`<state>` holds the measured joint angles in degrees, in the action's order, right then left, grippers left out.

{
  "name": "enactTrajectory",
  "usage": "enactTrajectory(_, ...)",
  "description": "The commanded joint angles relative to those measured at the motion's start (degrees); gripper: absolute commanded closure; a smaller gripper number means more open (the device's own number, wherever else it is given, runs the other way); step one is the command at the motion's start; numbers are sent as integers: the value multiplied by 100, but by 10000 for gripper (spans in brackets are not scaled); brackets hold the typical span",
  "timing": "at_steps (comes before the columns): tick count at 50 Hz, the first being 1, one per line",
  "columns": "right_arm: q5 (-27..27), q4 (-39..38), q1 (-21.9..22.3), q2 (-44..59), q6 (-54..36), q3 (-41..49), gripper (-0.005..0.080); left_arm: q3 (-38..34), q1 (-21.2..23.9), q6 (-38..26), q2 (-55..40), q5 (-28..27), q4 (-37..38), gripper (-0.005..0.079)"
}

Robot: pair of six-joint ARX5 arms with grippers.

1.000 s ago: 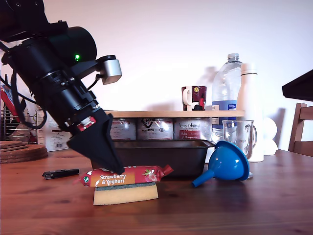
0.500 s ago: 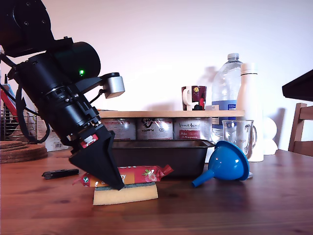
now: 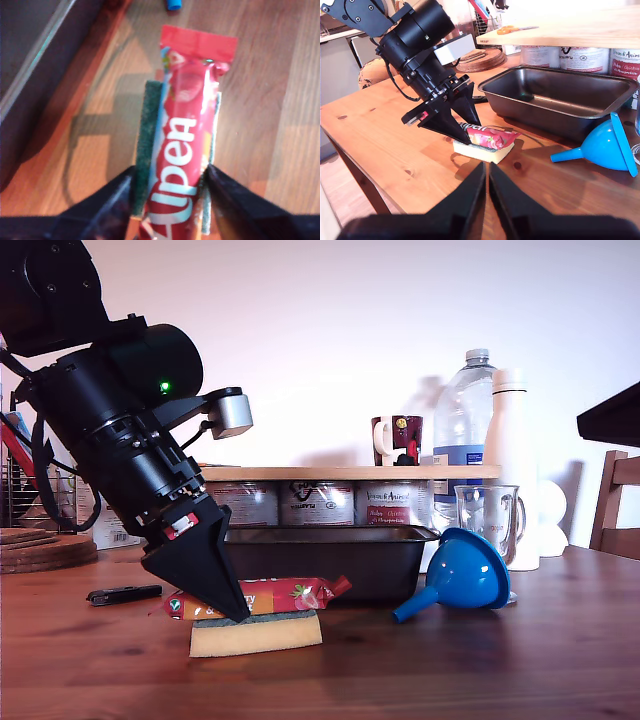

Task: Pick up the snack bar and place it on the shelf at the back

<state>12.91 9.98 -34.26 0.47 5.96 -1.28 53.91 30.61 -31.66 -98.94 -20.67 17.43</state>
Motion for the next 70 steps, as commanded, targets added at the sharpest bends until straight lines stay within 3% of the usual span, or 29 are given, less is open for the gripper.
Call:
enactTrajectory(1, -2, -46, -22, -26, -42, 83, 765, 66, -11, -28, -7, 11, 37, 371)
enactTrajectory(13, -4, -46, -22, -26, -44, 83, 765, 68, -13, -28, -7, 11, 107, 377)
enactTrajectory(25, -31, -46, -22, -26, -44, 83, 765, 68, -13, -28, -7, 15, 186, 515)
enactTrajectory(37, -48, -46, -22, -26, -44, 83, 765, 168, -13, -28, -4, 17, 289, 516)
enactTrajectory(54, -48, -46, -22, -26, -44, 83, 765, 758, -13, -26, 142, 15, 1180, 516)
enactTrajectory(70, -151, -46, -22, -26, -44, 83, 765, 824, -11, -4, 570, 20, 1572, 516)
